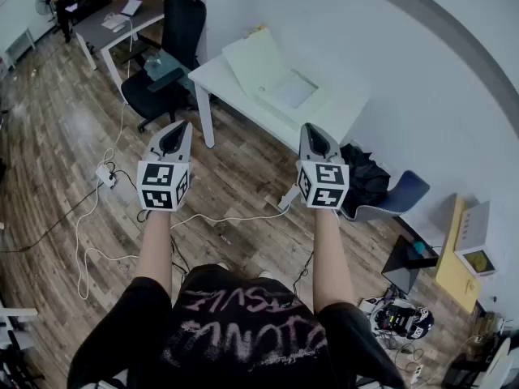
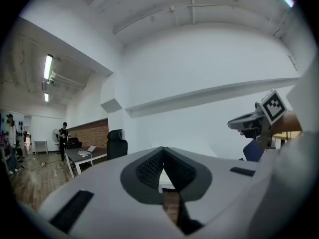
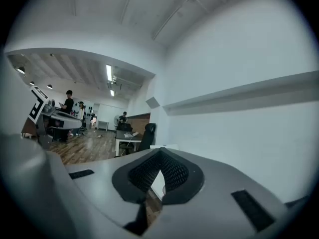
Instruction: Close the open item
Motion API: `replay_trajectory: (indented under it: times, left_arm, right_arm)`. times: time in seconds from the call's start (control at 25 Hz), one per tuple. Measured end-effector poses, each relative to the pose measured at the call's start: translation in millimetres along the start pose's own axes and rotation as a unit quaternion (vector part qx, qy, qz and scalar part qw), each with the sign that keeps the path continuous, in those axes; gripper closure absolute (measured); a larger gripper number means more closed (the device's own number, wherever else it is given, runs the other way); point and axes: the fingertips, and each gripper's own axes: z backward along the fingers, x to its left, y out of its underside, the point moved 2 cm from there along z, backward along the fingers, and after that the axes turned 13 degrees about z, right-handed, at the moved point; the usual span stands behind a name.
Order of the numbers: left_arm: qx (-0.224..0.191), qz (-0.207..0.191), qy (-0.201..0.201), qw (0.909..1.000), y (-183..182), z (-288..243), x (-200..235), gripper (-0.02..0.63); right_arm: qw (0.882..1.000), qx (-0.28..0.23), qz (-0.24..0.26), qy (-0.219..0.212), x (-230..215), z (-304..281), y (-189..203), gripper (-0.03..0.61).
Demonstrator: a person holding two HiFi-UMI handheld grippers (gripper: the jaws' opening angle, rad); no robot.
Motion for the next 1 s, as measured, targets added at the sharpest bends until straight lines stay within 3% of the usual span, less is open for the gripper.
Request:
replay_trajectory:
  times: [1.0]
  left_arm:
    - [0.005,0.011,0.014,0.9998,9.7,4.0,41.7,0.612]
  right_arm:
    - [1.0,0.003,0.003,0.014,35.1,-16.5,-10.6,0.568]
